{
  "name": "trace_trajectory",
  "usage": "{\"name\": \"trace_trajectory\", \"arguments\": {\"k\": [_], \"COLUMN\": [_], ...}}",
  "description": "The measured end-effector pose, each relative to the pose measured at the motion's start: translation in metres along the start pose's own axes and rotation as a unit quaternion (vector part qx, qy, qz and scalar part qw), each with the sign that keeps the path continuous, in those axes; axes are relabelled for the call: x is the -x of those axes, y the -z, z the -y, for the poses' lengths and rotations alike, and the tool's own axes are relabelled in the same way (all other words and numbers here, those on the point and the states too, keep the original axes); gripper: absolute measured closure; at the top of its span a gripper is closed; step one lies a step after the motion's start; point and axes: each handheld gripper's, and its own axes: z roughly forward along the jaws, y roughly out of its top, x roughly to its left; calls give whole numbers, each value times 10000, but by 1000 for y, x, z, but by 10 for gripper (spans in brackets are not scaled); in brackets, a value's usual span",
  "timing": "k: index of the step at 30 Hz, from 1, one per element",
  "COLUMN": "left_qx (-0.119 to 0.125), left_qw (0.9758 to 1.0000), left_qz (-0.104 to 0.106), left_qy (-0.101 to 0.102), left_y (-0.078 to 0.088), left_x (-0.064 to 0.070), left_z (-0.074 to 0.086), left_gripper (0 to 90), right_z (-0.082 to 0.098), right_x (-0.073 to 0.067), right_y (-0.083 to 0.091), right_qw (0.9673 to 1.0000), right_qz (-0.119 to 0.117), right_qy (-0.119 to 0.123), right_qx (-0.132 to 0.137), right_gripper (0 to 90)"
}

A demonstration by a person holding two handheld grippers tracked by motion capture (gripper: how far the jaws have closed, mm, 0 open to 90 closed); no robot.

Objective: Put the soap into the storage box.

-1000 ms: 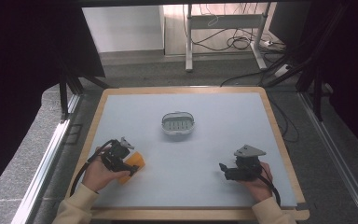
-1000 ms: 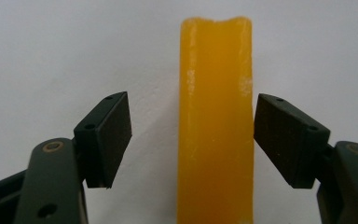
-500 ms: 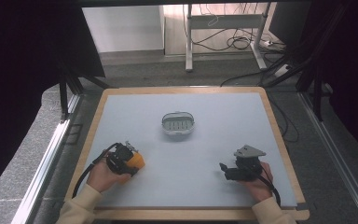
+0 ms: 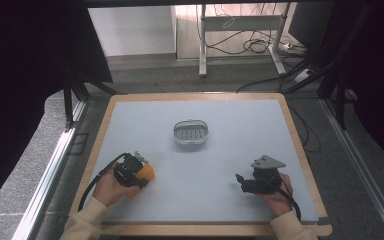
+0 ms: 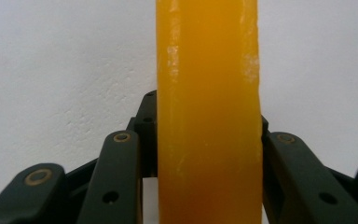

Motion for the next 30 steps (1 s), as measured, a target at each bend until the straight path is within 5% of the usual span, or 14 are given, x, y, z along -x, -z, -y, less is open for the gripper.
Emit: {"name": "trace_trajectory", "arguments": {"k": [4,30], "left_qx": [91,436], "left_qw": [9998,9986], "left_qz": [155,232], "left_qy": [-59,-202], "left_y": [9,28], "left_x": [-3,-10], "left_z": [2,6], "left_gripper": [616,618], "right_z": [0,1], "right_x": [0,0], "right_y": [0,-1], "right_qw": [10000,10000], "right_qz": [4,40], "right_qy": [8,16], "right_qx": [-6,-32], "right_gripper": [137,140]}}
